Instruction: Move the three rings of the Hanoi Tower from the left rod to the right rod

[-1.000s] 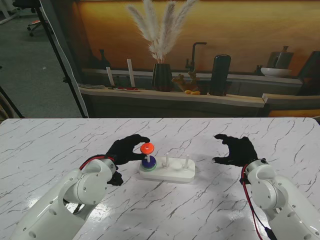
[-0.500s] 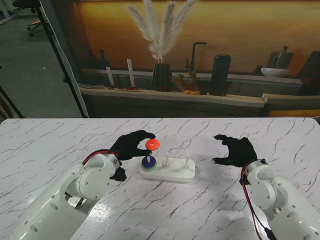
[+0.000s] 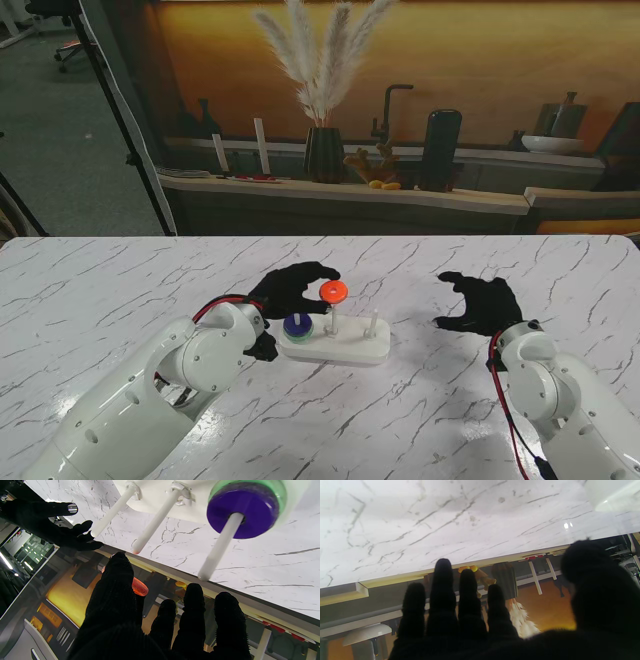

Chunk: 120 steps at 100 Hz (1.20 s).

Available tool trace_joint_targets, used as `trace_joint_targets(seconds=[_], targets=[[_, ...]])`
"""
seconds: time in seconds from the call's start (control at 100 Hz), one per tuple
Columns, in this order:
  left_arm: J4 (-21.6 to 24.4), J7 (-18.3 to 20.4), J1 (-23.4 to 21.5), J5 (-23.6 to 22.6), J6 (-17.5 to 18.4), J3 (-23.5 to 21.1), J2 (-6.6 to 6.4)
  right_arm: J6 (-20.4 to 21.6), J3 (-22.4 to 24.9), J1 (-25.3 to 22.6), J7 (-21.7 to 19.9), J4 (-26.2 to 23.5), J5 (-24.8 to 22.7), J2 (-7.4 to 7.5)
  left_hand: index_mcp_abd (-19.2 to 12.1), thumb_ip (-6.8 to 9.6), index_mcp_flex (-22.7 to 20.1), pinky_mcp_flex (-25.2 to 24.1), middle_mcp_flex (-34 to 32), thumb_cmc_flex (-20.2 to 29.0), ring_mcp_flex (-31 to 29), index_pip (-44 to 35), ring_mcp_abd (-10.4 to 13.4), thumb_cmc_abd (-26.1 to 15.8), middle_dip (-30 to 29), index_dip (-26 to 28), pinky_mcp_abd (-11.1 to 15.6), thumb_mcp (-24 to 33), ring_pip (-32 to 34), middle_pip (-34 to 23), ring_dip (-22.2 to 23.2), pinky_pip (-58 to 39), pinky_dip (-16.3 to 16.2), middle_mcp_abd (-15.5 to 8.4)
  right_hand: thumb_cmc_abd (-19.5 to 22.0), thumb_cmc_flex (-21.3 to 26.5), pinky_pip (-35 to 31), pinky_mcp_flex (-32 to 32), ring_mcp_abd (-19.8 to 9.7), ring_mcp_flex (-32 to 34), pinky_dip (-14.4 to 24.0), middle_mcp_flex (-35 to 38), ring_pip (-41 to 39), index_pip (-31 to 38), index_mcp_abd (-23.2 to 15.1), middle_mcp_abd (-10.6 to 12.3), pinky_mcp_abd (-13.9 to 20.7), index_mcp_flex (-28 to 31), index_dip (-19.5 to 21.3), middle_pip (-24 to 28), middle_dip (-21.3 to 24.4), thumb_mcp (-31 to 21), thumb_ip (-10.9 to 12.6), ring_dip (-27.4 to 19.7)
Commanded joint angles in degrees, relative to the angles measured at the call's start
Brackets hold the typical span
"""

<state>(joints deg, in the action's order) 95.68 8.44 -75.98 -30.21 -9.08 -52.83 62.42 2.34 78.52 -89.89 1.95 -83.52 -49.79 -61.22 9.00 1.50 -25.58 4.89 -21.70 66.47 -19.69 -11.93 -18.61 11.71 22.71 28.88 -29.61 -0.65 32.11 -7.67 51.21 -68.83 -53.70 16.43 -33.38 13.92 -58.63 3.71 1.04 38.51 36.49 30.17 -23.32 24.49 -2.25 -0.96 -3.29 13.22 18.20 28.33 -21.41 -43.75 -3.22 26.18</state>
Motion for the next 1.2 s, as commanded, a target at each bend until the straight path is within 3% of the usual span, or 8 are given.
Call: trace_joint_targets(seconds=[0.0,0.7,1.19], targets=[[-0.6,0.5,0.8,0.7,1.3,0.8,0.97,-0.2,0.0,-0.6,-0.1,0.4,-0.1,-0.12,-1.9,-0.75,-1.6,0.2,-0.5,3.6,-1.2,-1.1,-0.3,-3.0,0.5,0.2,-1.2,0.2,1.5,-0.7,0.7,-3.4,-1.4,0.2,1.2,0.6,-1.1,-0.1,-0.6,0.2,-0.2,1.2,-1.0,-0.2,-0.1,0.1,-18.5,0.7,-0.7,0.7,0.0,0.7,1.3,0.1],[-4.6,-0.8,7.0,5.1,1.1,9.3,2.78,-1.2,0.5,0.0,-0.6,3.0,-0.8,0.15,-2.0,-0.72,-1.5,0.2,-0.3,3.5,-1.2,-1.1,0.0,-2.9,0.6,0.2,-1.2,0.2,1.8,-0.9,1.0,-3.4,-1.6,0.1,1.2,0.7,-1.1,-0.1,-0.6,0.2,-0.1,1.1,-1.1,0.0,0.0,0.2,-18.5,0.5,-0.7,0.9,0.0,0.8,1.3,0.2],[-6.1,-0.8,8.4,6.2,1.1,11.9,3.27,-1.3,0.6,0.0,-0.9,3.2,-0.7,0.2,-2.0,-0.68,-1.4,0.2,-0.2,3.5,-1.1,-1.2,0.0,-2.8,0.6,0.1,-1.2,0.2,1.9,-1.0,1.1,-3.5,-1.7,0.1,1.3,0.8,-1.2,-0.1,-0.7,0.2,-0.1,1.2,-1.2,0.1,0.1,0.2,-18.5,0.4,-0.7,1.0,0.0,0.8,1.3,0.2]])
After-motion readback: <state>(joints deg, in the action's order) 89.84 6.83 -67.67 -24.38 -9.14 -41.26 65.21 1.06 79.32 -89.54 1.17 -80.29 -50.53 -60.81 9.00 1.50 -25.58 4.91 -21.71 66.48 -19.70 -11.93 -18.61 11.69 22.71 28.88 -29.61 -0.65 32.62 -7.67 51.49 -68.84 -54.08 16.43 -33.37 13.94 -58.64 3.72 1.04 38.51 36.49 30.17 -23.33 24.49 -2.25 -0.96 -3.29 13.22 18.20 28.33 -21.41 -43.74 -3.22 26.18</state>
